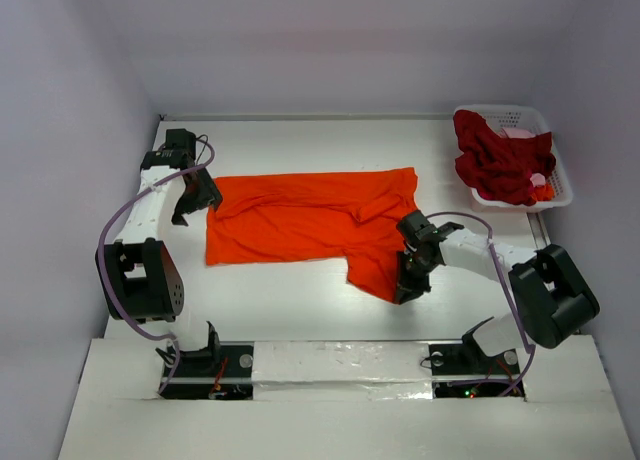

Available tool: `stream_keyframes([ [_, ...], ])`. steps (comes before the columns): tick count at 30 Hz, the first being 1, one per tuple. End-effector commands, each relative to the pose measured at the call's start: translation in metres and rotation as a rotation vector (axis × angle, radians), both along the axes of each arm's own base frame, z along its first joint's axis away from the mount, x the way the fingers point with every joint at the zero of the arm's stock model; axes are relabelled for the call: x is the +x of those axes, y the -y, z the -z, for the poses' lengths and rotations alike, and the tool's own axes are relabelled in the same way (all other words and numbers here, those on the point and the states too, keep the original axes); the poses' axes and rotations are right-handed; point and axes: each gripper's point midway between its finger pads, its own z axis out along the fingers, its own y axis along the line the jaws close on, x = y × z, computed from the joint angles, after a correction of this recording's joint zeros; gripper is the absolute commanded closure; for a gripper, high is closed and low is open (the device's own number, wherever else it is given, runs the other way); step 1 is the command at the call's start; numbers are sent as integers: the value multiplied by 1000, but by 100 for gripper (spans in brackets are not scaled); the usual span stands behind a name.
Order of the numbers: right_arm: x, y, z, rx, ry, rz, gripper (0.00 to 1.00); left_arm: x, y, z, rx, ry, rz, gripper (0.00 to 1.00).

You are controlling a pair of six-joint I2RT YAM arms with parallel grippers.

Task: Fold and stack the t-shirts
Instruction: Grap the side of the flattened tshirt closest away from the robot with both arms

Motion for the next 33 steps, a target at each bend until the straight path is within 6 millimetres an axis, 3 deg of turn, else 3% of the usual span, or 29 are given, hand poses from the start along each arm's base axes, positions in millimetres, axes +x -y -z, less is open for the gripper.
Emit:
stream_keyframes([
  [1,17,-8,3,22,74,-8,78,3,-5,-16,20,26,-2,30],
  [10,18,-9,-1,23,77,-4,100,-7,-10,-6,34,-4,-12,31],
  [18,19,-10,1,28,74,1,100,-24,-16,6,55,-35,-27,32],
  [21,19,-12,-1,36,76,2,100,-31,-14,13,46,-56,-29,28],
  [24,20,-13,-3,42,80,1,100,-39,-8,21,15,-79,-36,23],
  [33,25,-20,-11,77,100,5,100,-74,21,51,-150,-151,-56,26],
])
